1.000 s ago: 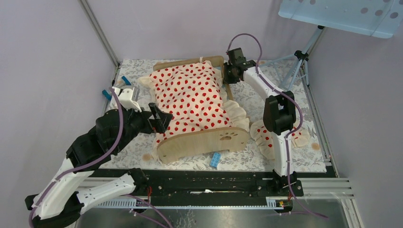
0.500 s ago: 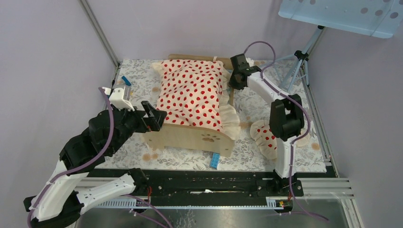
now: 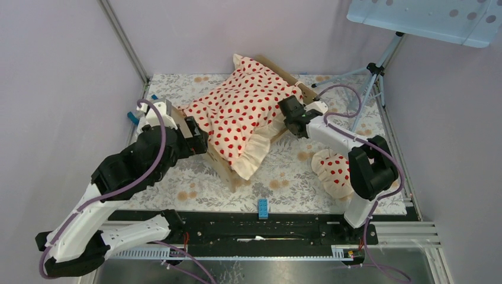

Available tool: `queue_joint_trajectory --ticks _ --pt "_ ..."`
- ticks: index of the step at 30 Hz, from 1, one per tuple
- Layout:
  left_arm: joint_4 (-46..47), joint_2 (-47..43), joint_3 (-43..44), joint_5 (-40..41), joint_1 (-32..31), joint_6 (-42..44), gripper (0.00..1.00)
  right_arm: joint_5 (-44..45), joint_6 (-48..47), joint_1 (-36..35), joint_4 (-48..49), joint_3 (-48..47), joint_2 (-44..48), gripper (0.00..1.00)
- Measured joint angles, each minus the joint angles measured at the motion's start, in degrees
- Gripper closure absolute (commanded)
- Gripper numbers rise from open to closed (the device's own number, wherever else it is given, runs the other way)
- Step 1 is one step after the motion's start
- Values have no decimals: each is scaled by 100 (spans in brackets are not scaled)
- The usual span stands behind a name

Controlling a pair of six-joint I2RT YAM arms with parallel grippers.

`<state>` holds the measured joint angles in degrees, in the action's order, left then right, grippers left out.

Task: Set up the pet bed
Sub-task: Adjust the bed frame at the center of the board.

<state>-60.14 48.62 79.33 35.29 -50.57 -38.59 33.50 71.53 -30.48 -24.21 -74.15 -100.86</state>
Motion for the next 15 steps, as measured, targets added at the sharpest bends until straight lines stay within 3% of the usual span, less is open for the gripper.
queue_joint_trajectory --ticks 2,6,15 --pt "-76 63 -2 146 0 -157 1 35 166 -227 254 87 11 48" --pt "-240 238 0 404 0 -514 2 -72 87 -614 1147 516 348 39" --pt "-719 1099 -33 1078 85 -1167 4 -470 -1574 -734 1759 1558 2546 23"
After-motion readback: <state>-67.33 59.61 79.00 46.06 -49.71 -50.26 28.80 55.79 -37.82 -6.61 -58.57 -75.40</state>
